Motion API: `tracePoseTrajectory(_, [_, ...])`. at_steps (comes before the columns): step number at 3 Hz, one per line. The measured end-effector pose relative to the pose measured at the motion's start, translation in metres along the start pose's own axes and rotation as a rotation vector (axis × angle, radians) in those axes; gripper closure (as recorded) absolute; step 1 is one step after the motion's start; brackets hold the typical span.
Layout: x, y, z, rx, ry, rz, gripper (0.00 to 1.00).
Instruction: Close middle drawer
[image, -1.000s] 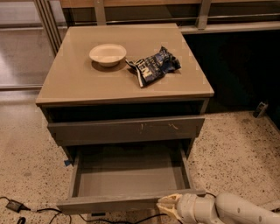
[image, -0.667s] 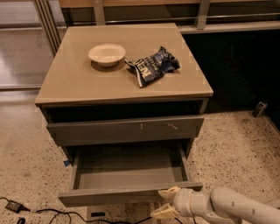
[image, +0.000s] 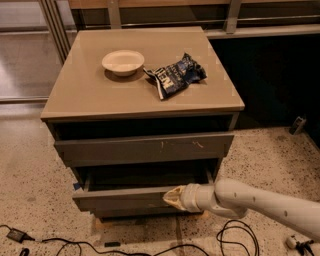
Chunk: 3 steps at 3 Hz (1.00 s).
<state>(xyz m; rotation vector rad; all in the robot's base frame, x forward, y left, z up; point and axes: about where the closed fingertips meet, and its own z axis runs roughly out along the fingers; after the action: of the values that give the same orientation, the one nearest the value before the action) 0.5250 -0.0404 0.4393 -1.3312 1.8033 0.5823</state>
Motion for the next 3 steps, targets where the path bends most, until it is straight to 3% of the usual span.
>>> tracePoseTrajectory(1, [-0.0098,-0.0276,0.0244,0.026,0.035,-0.089,1.0])
tracePoseTrajectory(2, [-0.0123,-0.0281,0.0285,0.025,0.036,-0.095,0.82])
tracePoseTrajectory(3, [-0.0124,-0.028,0.0285,0.024,0.036,-0.095,0.5])
